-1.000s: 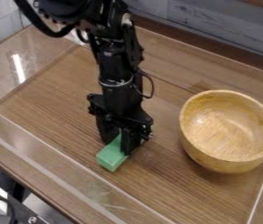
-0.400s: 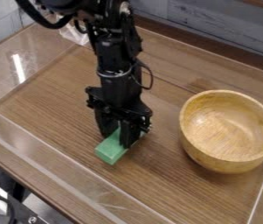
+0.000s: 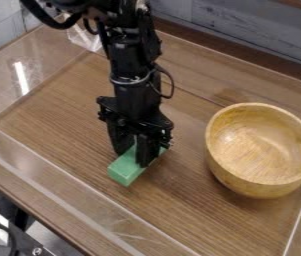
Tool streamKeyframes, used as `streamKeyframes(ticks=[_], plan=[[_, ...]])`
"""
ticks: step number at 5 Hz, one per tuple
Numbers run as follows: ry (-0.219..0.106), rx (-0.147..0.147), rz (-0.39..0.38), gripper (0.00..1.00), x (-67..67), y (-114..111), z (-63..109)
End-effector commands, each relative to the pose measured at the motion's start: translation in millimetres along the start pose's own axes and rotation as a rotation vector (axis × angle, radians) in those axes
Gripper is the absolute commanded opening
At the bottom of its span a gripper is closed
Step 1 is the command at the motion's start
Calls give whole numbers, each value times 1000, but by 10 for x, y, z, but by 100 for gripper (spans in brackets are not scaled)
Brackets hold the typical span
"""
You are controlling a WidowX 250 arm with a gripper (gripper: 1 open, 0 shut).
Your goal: Put the green block in the brown bowl
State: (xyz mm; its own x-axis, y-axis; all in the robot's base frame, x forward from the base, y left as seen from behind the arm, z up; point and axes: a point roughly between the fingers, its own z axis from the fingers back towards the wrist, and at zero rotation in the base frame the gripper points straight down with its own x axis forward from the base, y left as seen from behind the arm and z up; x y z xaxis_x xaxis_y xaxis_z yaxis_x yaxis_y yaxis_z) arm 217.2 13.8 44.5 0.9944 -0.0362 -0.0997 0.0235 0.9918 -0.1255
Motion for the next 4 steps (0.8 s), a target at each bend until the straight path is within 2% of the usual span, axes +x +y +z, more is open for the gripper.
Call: streamKeyframes(ticks=[1, 4], plan=[[-82, 9, 8, 0, 117, 36, 215], [-88, -1, 18, 0, 154, 69, 284]])
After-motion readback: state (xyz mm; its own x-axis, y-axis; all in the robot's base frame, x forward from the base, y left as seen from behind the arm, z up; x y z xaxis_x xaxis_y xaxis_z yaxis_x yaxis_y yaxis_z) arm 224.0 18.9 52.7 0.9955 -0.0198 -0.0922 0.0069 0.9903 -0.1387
